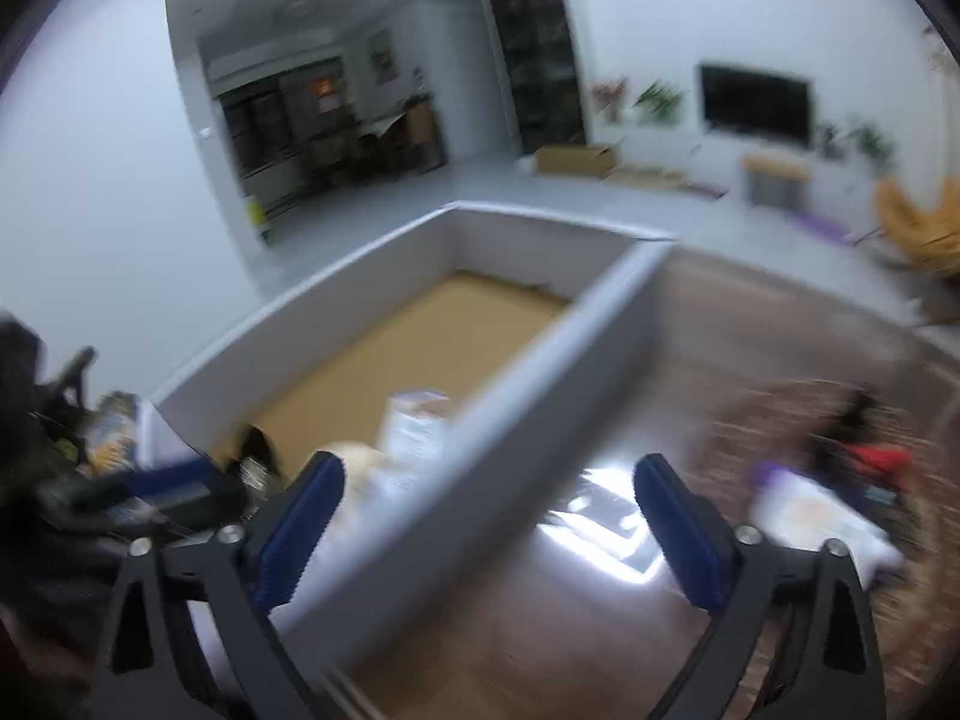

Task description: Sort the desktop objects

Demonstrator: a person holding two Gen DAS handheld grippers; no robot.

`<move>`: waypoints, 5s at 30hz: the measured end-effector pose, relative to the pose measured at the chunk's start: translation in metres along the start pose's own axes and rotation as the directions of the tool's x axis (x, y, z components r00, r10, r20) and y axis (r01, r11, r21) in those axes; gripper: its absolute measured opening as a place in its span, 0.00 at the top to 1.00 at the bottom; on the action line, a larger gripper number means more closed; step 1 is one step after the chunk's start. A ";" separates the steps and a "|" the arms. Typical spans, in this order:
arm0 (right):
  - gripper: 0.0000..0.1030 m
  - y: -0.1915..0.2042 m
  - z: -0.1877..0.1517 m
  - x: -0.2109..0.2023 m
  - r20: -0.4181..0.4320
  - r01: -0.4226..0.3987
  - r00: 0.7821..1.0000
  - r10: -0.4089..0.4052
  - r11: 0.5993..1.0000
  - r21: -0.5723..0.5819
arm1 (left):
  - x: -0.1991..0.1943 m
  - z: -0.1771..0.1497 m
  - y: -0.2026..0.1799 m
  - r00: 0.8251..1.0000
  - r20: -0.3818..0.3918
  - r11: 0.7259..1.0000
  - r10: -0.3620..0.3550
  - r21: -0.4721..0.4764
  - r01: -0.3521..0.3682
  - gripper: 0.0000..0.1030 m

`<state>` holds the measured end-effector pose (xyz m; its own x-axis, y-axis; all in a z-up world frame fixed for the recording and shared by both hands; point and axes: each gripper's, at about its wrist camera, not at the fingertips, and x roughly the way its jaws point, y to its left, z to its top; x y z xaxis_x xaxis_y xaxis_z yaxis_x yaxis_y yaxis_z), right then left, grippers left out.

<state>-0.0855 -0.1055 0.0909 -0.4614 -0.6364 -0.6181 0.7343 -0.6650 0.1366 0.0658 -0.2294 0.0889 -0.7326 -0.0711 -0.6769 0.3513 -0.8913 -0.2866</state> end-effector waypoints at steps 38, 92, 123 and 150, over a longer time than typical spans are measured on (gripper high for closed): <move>0.00 -0.168 -0.172 -0.062 -0.272 0.408 0.893 -0.358 0.900 0.153 | 0.141 -0.115 -0.147 0.981 -0.163 0.935 0.109 0.352 -0.045 0.00; 0.00 -0.168 -0.172 -0.062 -0.272 0.411 0.892 -0.361 0.899 0.153 | 0.156 -0.099 -0.151 0.976 -0.208 0.911 0.064 0.412 0.028 0.00; 0.01 -0.219 -0.029 0.016 -0.180 0.391 0.914 -0.363 0.908 0.154 | 0.154 -0.099 -0.147 0.977 -0.202 0.915 0.066 0.404 0.022 0.00; 0.01 -0.219 -0.037 0.067 -0.370 0.375 0.904 -0.212 0.809 0.453 | 0.152 -0.100 -0.145 0.978 -0.192 0.919 0.079 0.394 0.003 0.00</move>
<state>-0.2587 0.0121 -0.0088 -0.3890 -0.2898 -0.8744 0.1957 -0.9536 0.2290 -0.0382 -0.0660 -0.0401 -0.5770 -0.0537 -0.8150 0.0905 -0.9959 0.0015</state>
